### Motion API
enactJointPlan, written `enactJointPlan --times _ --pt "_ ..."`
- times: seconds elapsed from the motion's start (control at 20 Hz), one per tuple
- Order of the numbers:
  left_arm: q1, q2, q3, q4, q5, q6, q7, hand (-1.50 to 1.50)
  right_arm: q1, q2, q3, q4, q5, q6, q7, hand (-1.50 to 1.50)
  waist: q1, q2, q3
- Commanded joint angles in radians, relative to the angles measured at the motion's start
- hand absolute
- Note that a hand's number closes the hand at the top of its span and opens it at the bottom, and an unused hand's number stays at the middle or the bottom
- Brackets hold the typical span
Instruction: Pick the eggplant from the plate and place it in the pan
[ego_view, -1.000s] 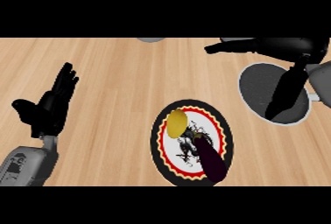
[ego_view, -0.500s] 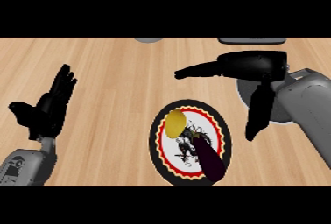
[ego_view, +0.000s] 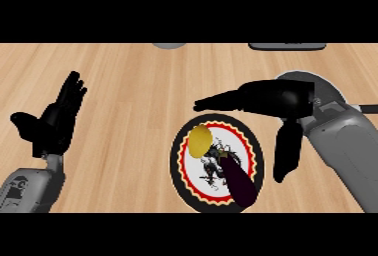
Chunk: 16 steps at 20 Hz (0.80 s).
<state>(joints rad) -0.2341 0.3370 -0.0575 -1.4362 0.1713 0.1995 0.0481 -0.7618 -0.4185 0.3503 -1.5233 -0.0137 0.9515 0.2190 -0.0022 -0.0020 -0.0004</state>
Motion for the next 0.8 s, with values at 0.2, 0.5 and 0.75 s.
enactJointPlan --times 0.2,0.5,0.75 --pt "0.040 -0.023 0.009 -0.057 -0.027 -0.018 0.017 0.00 0.108 0.093 0.052 -0.038 0.200 -0.050 0.052 -1.50 0.005 0.001 0.000" --pt "0.031 -0.031 0.033 -0.080 -0.039 -0.035 0.044 0.00 0.051 0.055 0.026 0.136 0.318 0.040 -0.166 -1.50 0.013 0.003 0.001" --pt "-0.009 -0.051 0.055 -0.024 -0.046 -0.053 0.029 0.00 0.091 0.114 0.080 0.109 0.378 0.059 -0.159 -1.50 0.007 0.002 0.000"
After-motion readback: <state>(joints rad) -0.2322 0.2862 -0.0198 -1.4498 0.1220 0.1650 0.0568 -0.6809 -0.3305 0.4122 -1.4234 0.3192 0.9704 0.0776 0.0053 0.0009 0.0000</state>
